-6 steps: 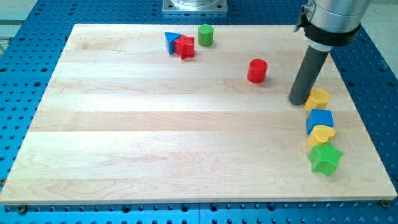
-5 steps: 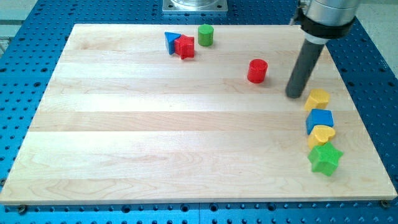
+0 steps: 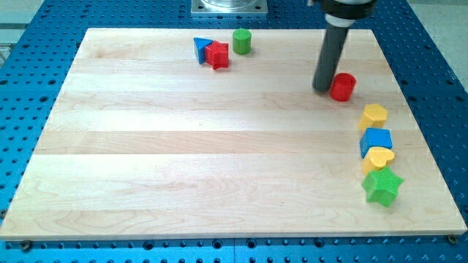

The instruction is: Move the red circle above the yellow hexagon

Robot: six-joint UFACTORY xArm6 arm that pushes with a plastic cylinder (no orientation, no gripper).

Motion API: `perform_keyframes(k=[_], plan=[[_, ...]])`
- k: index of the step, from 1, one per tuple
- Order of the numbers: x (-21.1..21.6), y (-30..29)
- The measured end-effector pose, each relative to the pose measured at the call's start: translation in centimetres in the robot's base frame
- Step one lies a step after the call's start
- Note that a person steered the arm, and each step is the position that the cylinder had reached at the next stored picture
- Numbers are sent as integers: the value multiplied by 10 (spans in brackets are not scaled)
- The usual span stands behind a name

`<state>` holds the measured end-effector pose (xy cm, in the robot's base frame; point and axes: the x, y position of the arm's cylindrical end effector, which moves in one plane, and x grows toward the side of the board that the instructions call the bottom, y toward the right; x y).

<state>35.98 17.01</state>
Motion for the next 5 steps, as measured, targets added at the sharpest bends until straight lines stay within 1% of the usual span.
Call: perform_keyframes(k=[1,2,3,4,5], plan=[[-33,16],[-2,44],[-12,30],[4,-14],[25,-19]])
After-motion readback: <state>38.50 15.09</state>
